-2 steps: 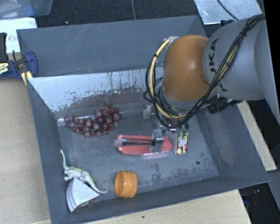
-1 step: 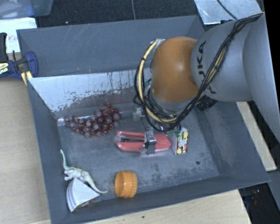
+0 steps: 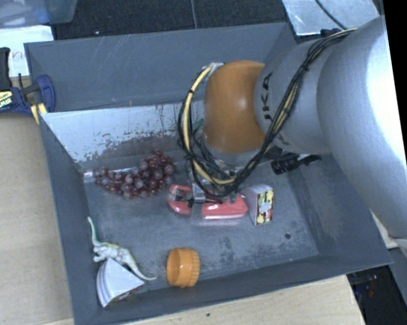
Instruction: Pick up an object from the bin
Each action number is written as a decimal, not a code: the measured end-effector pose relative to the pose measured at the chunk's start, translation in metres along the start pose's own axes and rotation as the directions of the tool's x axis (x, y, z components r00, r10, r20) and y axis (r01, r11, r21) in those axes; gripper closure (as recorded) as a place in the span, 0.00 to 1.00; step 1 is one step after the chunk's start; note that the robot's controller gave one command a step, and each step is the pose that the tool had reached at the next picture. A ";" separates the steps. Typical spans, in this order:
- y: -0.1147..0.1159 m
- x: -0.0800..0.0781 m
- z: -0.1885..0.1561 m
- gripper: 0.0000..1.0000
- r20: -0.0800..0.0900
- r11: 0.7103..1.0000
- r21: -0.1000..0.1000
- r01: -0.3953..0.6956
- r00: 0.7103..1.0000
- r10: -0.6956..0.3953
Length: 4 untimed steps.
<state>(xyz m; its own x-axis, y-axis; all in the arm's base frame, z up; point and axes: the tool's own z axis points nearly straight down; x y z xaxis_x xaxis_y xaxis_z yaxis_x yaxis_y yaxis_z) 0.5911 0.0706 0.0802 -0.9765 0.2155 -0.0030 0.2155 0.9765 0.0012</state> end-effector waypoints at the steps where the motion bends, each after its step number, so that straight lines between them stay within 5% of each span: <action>1: 0.000 -0.001 0.000 1.00 0.002 1.000 0.000 0.000 1.000 0.000; 2: 0.001 -0.002 -0.008 1.00 0.000 1.000 0.001 -0.004 1.000 0.004; 3: 0.004 -0.014 -0.030 1.00 0.008 0.980 0.002 0.199 0.980 -0.199; 4: 0.000 -0.022 -0.012 1.00 0.004 0.948 0.000 0.318 0.948 -0.318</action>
Offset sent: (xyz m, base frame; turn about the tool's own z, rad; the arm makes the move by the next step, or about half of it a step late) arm 0.0261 0.0084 0.0951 0.0276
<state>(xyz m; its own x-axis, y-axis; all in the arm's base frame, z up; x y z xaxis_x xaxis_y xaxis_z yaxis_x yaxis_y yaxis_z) 0.6128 0.0658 0.0921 -0.9943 -0.1063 -0.0073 -0.1063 0.9943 0.0004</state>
